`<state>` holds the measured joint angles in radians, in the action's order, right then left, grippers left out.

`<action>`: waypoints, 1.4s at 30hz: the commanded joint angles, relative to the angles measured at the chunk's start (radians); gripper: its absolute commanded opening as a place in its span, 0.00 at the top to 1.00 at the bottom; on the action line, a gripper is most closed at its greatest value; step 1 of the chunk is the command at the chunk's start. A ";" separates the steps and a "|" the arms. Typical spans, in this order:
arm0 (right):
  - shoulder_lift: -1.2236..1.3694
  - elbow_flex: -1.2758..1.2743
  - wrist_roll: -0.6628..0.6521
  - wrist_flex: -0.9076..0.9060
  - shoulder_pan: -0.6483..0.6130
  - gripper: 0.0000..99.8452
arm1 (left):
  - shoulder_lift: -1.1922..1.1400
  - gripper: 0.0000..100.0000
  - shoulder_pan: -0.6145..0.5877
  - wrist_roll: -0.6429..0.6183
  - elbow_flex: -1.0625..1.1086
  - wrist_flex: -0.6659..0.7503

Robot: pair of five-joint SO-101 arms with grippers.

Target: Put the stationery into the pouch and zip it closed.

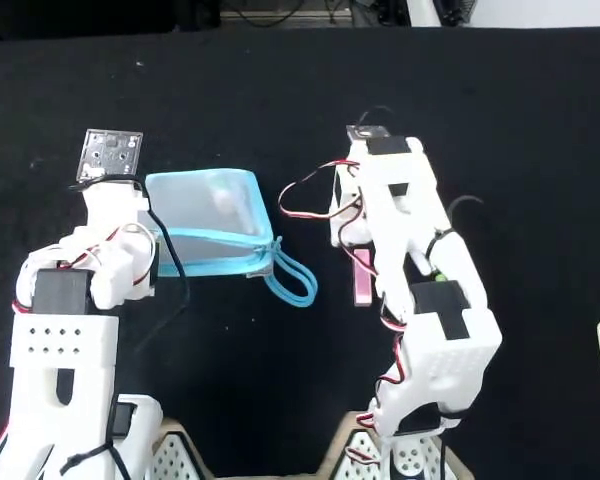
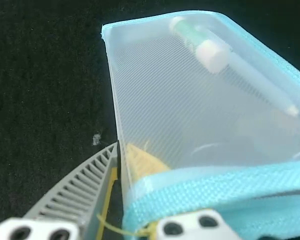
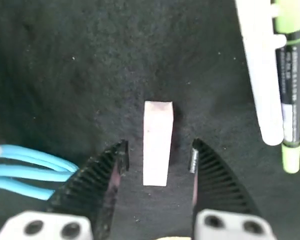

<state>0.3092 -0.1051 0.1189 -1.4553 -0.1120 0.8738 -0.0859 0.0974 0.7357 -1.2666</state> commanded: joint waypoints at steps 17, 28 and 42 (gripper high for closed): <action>0.280 0.352 -0.038 -0.158 0.005 0.81 | -0.006 0.97 -0.021 -0.002 0.021 0.008; 0.278 0.354 -0.072 -0.157 0.081 0.99 | -0.006 0.97 -0.021 0.000 0.021 0.008; 0.067 0.120 -0.153 0.066 0.075 0.99 | -0.006 0.97 -0.021 0.000 0.019 0.008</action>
<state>0.4994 0.0928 -0.0207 -1.4691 -0.0460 0.8738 -0.0859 0.0974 0.7357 -1.2666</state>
